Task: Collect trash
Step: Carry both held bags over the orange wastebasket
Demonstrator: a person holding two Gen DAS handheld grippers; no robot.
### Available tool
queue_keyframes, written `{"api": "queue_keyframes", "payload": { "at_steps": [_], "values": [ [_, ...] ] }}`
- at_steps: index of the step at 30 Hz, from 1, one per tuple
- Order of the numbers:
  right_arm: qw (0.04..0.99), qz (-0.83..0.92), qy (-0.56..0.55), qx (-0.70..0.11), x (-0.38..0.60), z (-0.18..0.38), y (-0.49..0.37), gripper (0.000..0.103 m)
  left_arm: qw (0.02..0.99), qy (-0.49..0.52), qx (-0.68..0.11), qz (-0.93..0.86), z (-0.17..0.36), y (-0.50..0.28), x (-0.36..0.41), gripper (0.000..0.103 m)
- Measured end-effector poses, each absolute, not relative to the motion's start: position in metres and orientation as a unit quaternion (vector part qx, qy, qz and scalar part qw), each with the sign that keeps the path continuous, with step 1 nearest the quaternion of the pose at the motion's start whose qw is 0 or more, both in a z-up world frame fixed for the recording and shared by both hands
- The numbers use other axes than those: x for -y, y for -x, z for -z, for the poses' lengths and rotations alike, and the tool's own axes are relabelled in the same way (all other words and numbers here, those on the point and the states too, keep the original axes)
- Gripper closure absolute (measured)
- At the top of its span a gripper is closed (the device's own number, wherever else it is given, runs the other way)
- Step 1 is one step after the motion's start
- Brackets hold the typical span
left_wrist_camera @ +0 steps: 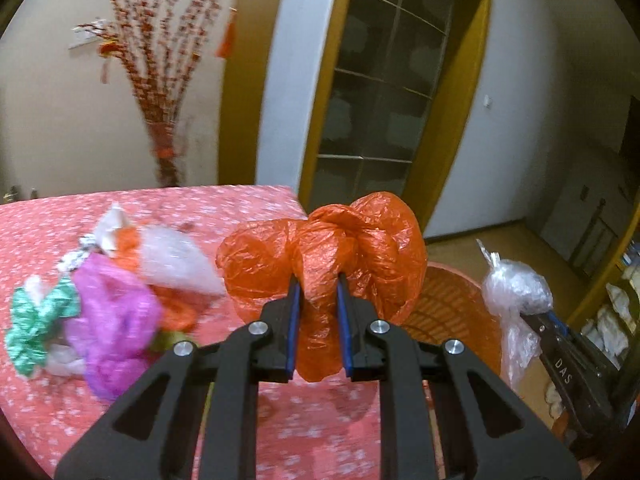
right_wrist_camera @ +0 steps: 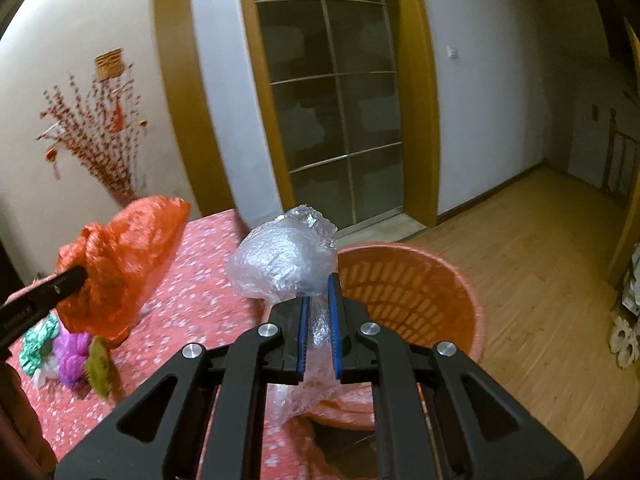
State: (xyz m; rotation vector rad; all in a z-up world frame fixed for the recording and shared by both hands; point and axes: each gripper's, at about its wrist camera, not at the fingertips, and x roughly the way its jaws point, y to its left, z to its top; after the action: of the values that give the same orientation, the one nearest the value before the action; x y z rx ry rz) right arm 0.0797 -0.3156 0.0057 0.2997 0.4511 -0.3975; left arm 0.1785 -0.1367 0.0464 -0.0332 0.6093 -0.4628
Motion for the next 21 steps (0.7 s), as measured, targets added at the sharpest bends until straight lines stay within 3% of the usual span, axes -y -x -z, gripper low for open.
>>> {"api": "queue_keyframes", "payload": {
  "at_steps": [21],
  "values": [
    [0.922,0.233,-0.199,-0.237,0.386,0.025,-0.087,0.093,0.881,-0.006,-0.364,0.302,0.022,-0.217,0.258,0.085]
  ]
}}
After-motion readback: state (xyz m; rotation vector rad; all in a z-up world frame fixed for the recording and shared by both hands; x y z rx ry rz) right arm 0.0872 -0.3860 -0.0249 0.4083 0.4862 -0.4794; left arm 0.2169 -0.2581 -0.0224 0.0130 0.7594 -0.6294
